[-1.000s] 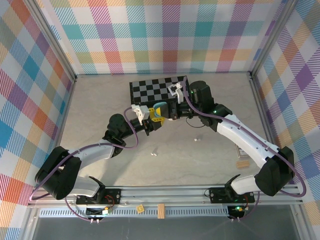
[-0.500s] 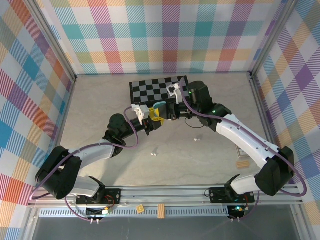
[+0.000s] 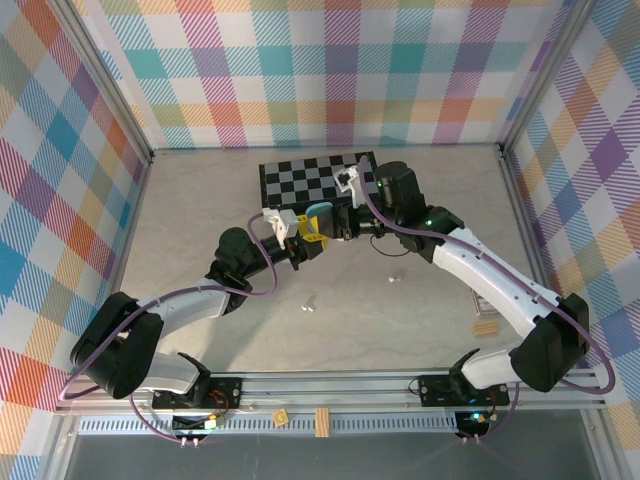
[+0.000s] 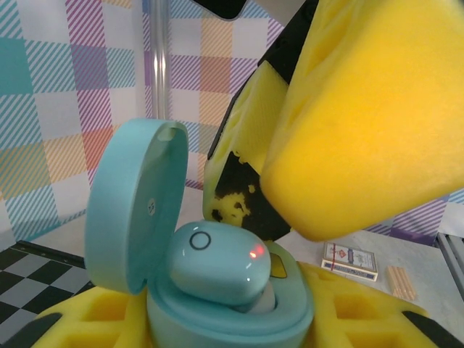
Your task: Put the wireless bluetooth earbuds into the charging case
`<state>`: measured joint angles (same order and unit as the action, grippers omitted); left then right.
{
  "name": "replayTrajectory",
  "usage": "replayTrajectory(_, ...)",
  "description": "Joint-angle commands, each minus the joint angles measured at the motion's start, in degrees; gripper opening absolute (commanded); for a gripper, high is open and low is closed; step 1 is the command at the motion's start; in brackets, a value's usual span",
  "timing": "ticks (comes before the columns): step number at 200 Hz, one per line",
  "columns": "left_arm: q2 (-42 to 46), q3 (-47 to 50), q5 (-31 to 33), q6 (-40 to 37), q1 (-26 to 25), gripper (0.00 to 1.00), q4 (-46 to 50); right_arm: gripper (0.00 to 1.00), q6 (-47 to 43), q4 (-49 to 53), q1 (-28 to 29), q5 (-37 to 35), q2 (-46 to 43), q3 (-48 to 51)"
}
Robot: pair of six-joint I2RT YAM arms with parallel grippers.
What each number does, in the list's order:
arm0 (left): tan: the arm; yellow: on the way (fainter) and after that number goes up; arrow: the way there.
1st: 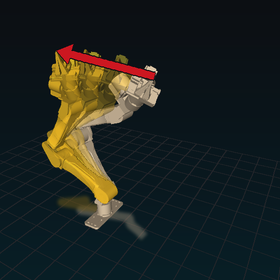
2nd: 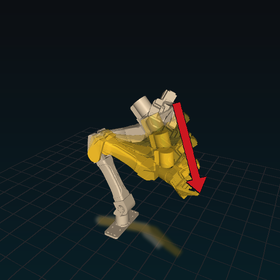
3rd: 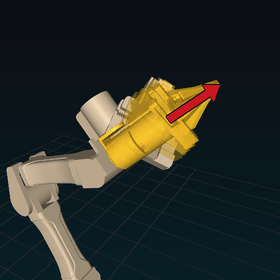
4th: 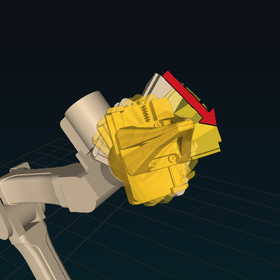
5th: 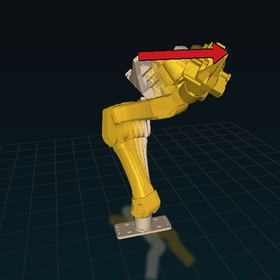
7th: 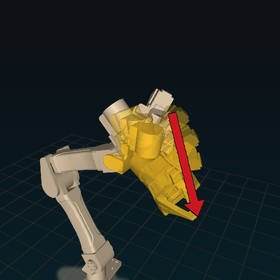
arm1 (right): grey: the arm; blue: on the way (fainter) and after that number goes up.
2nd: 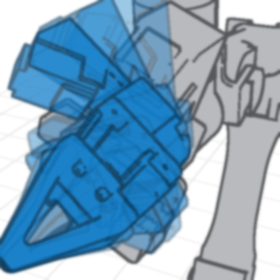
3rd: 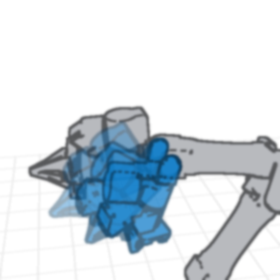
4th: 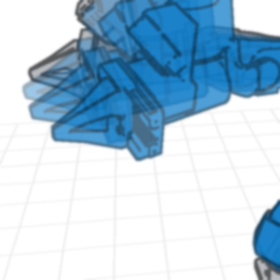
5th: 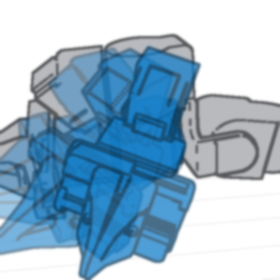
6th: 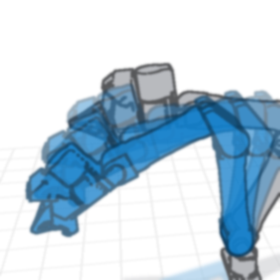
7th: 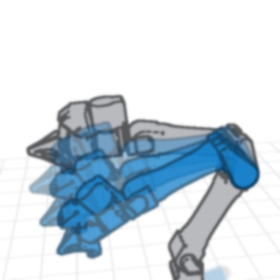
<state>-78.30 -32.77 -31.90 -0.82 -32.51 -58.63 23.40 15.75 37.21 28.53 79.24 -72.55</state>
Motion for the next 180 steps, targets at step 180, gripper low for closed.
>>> replayTrajectory(180,3.6,0.4,-5.5,-6.2,0.2,0.38,-1.4,0.69,-3.8,16.0,-0.6,-17.2,3.3,-13.4)
